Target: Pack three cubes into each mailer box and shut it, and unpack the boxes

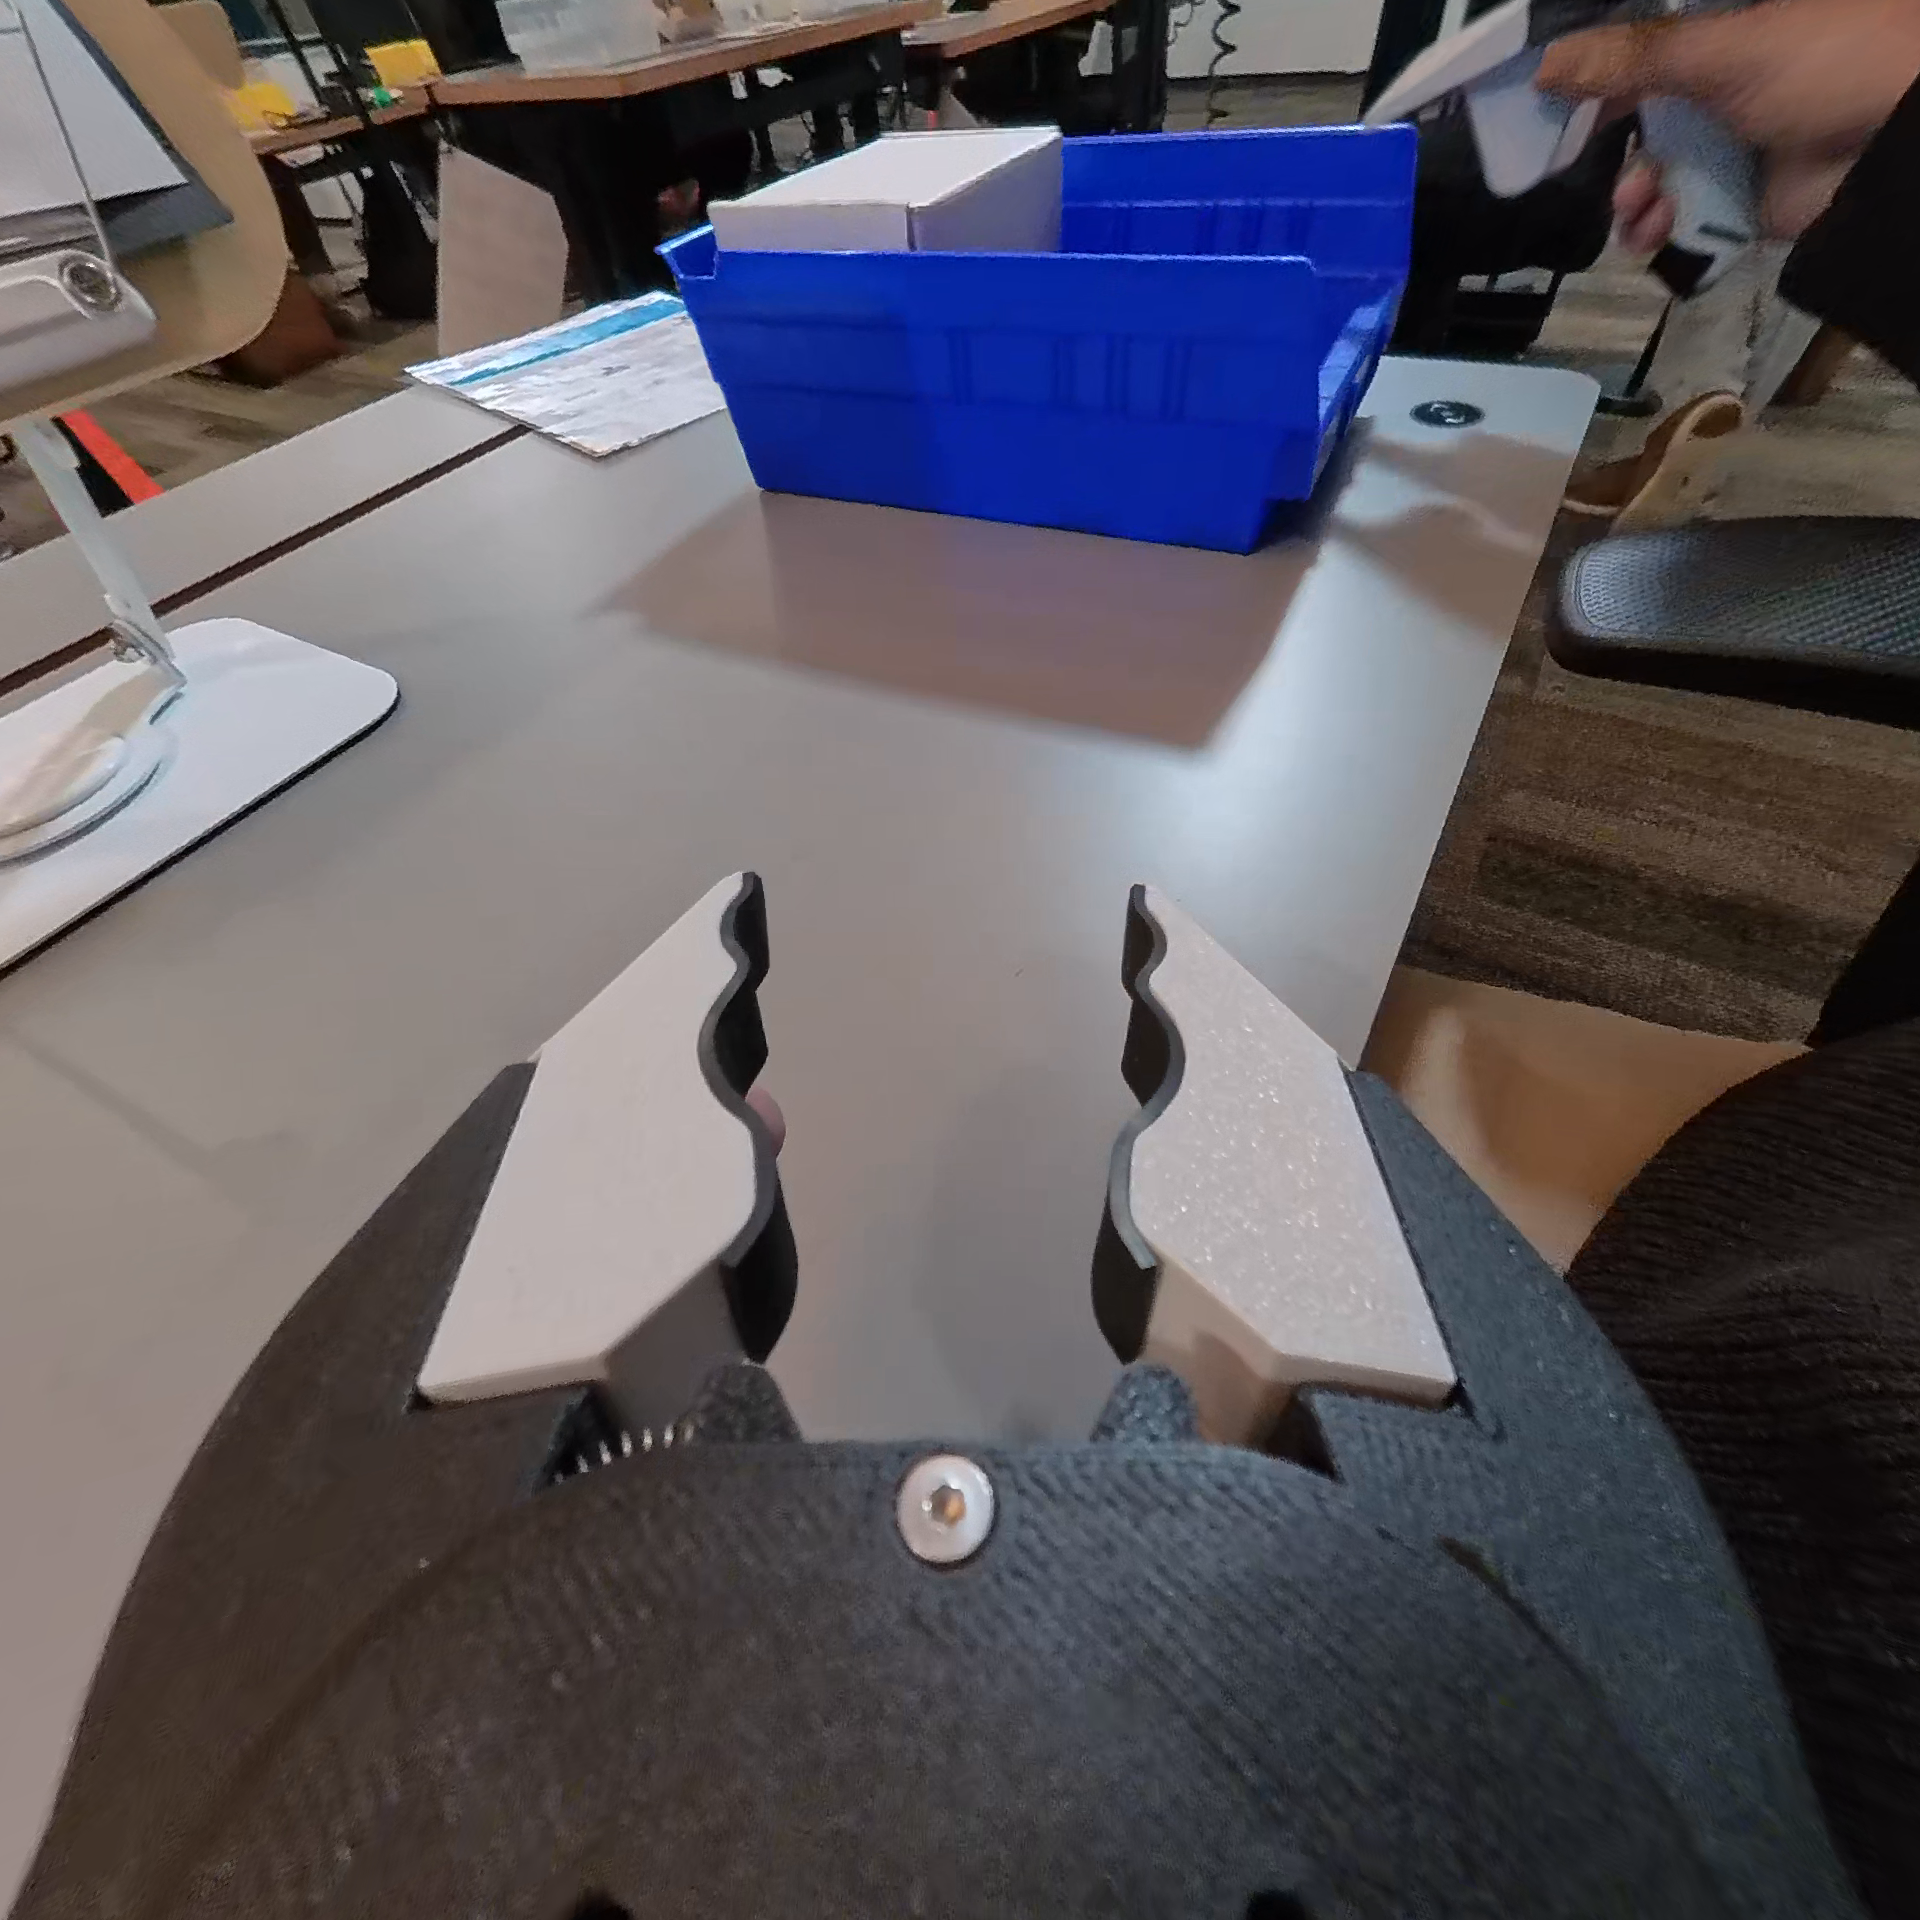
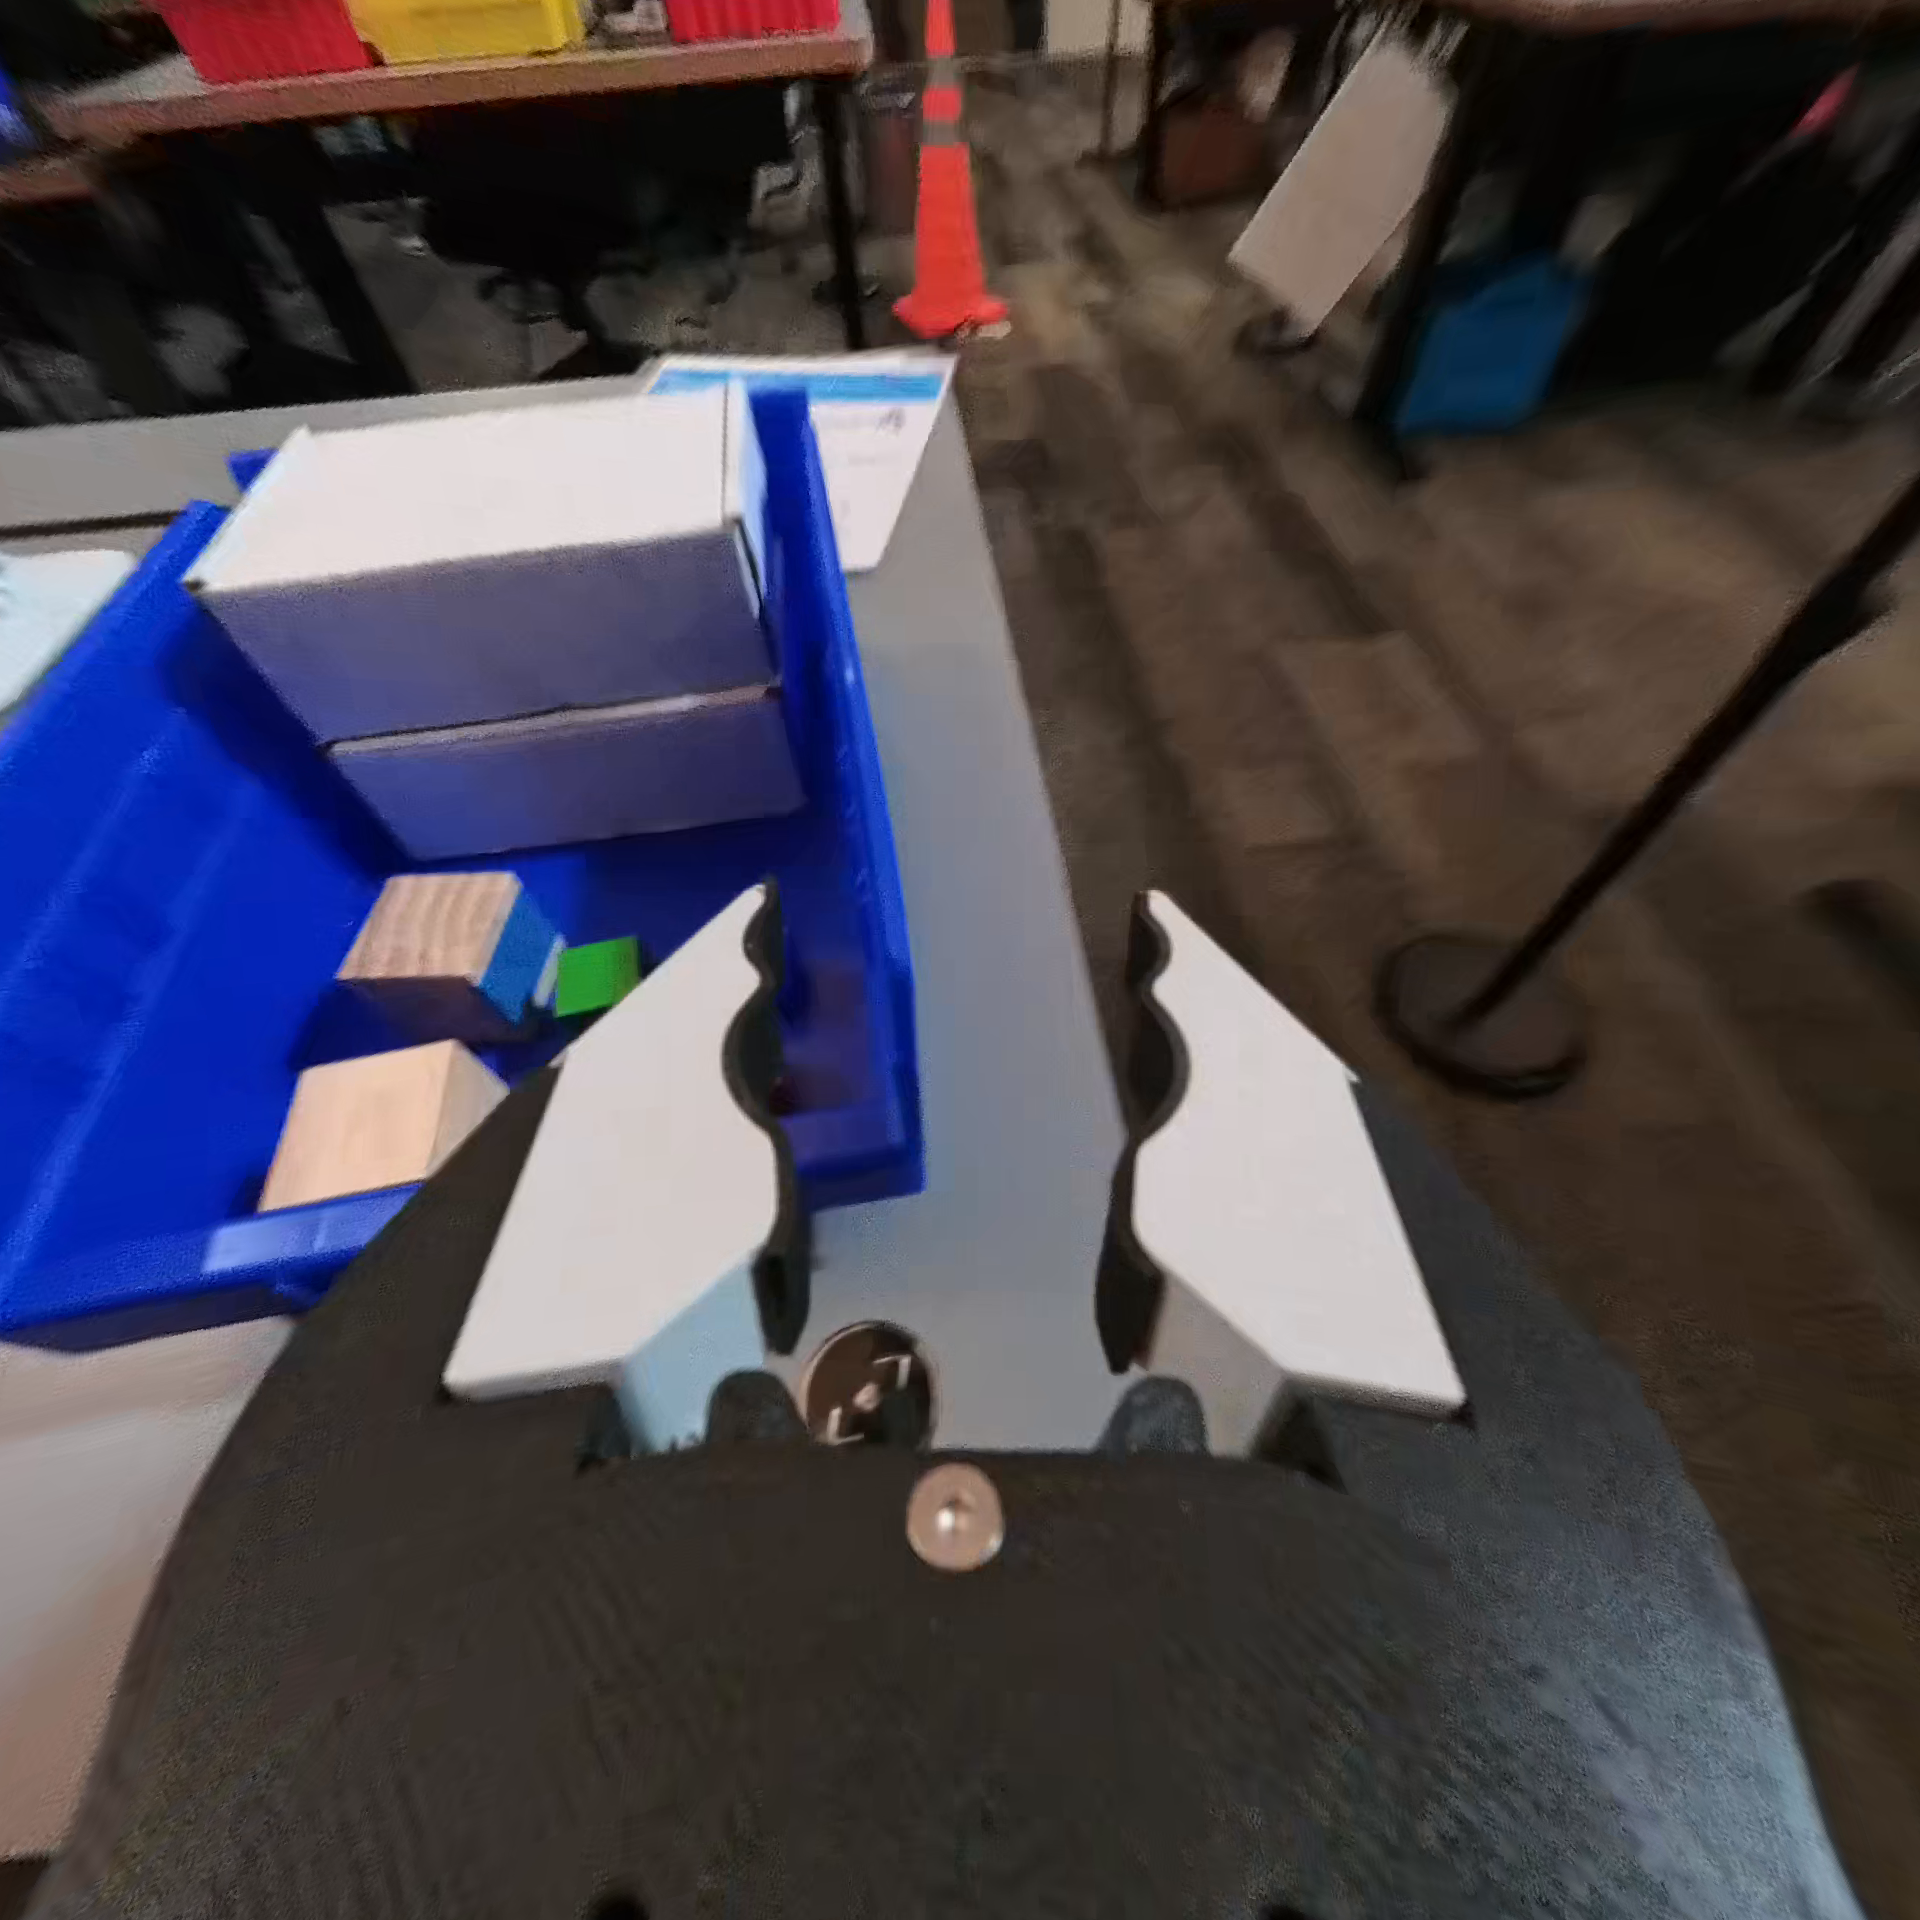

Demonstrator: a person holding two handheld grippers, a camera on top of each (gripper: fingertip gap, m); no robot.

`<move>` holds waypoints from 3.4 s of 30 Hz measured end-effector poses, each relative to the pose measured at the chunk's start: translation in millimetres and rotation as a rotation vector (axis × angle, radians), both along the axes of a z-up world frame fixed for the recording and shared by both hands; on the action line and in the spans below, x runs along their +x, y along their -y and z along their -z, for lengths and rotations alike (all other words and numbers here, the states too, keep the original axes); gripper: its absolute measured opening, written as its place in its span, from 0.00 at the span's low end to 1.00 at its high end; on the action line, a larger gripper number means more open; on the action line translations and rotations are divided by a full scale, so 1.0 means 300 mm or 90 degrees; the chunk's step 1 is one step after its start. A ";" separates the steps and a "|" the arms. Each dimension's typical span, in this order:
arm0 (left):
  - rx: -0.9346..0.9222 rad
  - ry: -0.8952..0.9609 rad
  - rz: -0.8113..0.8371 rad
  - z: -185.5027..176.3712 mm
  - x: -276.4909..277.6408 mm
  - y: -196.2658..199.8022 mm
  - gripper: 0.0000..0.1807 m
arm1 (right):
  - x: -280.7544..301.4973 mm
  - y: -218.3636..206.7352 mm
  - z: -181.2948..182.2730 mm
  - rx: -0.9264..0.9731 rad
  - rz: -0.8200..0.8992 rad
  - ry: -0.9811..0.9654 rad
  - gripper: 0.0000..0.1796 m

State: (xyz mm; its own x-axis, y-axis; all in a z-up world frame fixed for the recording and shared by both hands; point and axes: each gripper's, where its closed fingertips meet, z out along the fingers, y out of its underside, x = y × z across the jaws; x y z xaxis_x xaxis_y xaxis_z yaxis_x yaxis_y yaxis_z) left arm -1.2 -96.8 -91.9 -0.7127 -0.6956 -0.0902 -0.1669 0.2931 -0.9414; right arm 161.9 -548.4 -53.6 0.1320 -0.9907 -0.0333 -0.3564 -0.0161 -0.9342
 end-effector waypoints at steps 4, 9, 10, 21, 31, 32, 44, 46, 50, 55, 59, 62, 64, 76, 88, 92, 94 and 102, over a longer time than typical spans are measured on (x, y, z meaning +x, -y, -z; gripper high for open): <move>0.001 0.002 0.010 -0.001 -0.003 0.020 0.37 | 0.042 -0.035 0.172 0.000 -0.033 -0.108 0.29; 0.013 0.010 0.013 0.000 -0.006 0.030 0.36 | 0.114 -0.138 0.157 0.073 -0.092 -0.112 0.15; 0.014 0.011 0.013 -0.001 -0.007 0.031 0.36 | 0.129 -0.142 0.161 0.089 -0.088 -0.121 0.16; 0.019 0.016 0.011 0.004 -0.006 0.013 0.36 | 0.194 -0.152 0.176 0.197 -0.085 -0.138 0.04; 0.037 0.066 -0.159 -0.050 0.099 -0.132 0.39 | 0.120 -0.316 0.153 0.292 -0.189 -0.148 0.04; 0.032 0.084 -0.249 -0.083 0.136 -0.218 0.40 | 0.112 -0.354 0.137 0.304 -0.211 -0.148 0.04; 0.100 0.241 -0.865 -0.255 0.021 -1.241 0.48 | 0.000 -0.815 0.063 0.257 -0.406 -0.176 0.04; 0.131 0.197 -0.896 -0.193 0.013 -1.331 0.48 | -0.019 -0.893 0.078 0.252 -0.432 -0.189 0.04; 0.117 0.082 -0.873 -0.065 0.042 -1.388 0.25 | -0.055 -1.057 0.094 0.235 -0.489 -0.208 0.04; 0.093 0.065 -0.797 -0.048 0.073 -1.360 0.00 | -0.097 -1.263 0.114 0.233 -0.560 -0.238 0.04; 0.098 0.048 -0.784 -0.066 0.068 -1.369 0.00 | -0.118 -1.422 0.107 0.207 -0.602 -0.239 0.04; 0.087 0.055 -0.783 -0.091 0.056 -1.378 0.00 | -0.124 -1.522 0.097 0.184 -0.625 -0.231 0.04; 0.080 0.068 -0.778 -0.106 0.048 -1.380 0.00 | -0.127 -1.571 0.092 0.181 -0.632 -0.228 0.04; 0.077 0.108 -0.773 -0.145 0.024 -1.391 0.00 | -0.164 -1.600 0.068 0.196 -0.624 -0.209 0.04; 0.129 0.182 -0.808 -0.323 -0.076 -1.468 0.00 | -0.102 -1.682 0.122 0.167 -0.562 -0.189 0.04; 0.152 0.208 -0.834 -0.401 -0.135 -1.509 0.00 | -0.073 -1.847 0.145 0.187 -0.539 -0.196 0.04; 0.127 0.223 -0.843 -0.452 -0.169 -1.526 0.00 | -0.068 -1.970 0.150 0.196 -0.524 -0.187 0.04; 0.087 0.283 -0.867 -0.610 -0.281 -1.557 0.00 | -0.197 -2.521 0.135 0.258 -0.413 -0.138 0.10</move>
